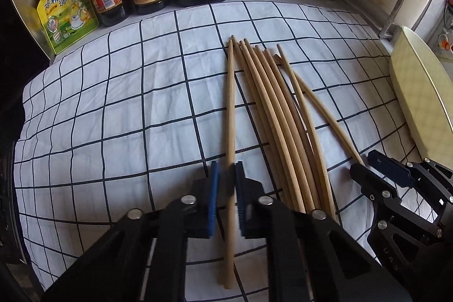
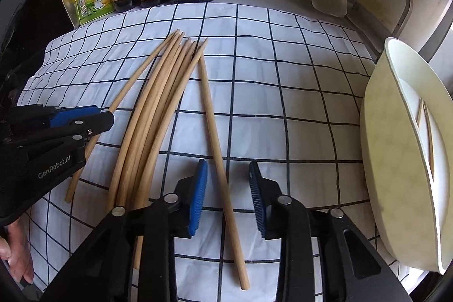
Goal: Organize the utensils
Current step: 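Close the left tool on one chopstick while the right tool grasps another chopstick, then carry the chopstick in the left tool to the basin while the right tool carries its own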
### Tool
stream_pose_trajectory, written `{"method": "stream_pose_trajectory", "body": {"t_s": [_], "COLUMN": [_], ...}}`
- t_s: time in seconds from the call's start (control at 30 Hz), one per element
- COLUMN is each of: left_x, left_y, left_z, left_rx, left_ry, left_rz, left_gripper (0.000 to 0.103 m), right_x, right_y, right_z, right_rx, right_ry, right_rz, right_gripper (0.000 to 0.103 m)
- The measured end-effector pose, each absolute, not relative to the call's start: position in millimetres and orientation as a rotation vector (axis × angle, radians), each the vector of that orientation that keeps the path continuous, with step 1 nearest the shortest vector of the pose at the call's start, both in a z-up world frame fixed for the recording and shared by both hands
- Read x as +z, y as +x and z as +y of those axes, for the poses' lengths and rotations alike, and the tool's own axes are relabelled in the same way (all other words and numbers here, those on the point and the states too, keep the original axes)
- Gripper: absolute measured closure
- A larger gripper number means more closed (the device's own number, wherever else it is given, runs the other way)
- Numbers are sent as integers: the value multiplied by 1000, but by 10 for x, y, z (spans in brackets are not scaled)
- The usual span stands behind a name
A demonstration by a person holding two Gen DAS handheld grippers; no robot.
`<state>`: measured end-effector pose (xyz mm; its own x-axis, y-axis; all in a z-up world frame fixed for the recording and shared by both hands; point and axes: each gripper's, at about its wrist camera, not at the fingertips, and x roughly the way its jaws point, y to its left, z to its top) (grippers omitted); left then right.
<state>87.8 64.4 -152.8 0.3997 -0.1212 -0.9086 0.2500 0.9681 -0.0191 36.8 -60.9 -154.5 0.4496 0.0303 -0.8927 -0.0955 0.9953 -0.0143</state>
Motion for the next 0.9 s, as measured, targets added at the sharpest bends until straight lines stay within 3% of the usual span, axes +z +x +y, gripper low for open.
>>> {"method": "stream_pose_trajectory", "body": {"t_s": [0.03, 0.1, 0.6, 0.9], "left_x": [-1531, -1529, -1098, -695], "left_y": [878, 862, 645, 449], "left_z": [657, 688, 844, 492], "left_rx": [-241, -251, -306, -389], "left_ry": [122, 106, 32, 65], "left_rz": [1140, 1152, 1157, 1094], "left_gripper": [96, 96, 96, 96], "right_x": [-1540, -1533, -1148, -687], "right_y": [372, 379, 120, -213], "right_z": [-591, -576, -880, -1112], "right_rx": [80, 83, 48, 67], "right_ry": [-70, -70, 123, 161], "right_rz": [1108, 1113, 1082, 1027], "right_gripper": [95, 97, 97, 97]}}
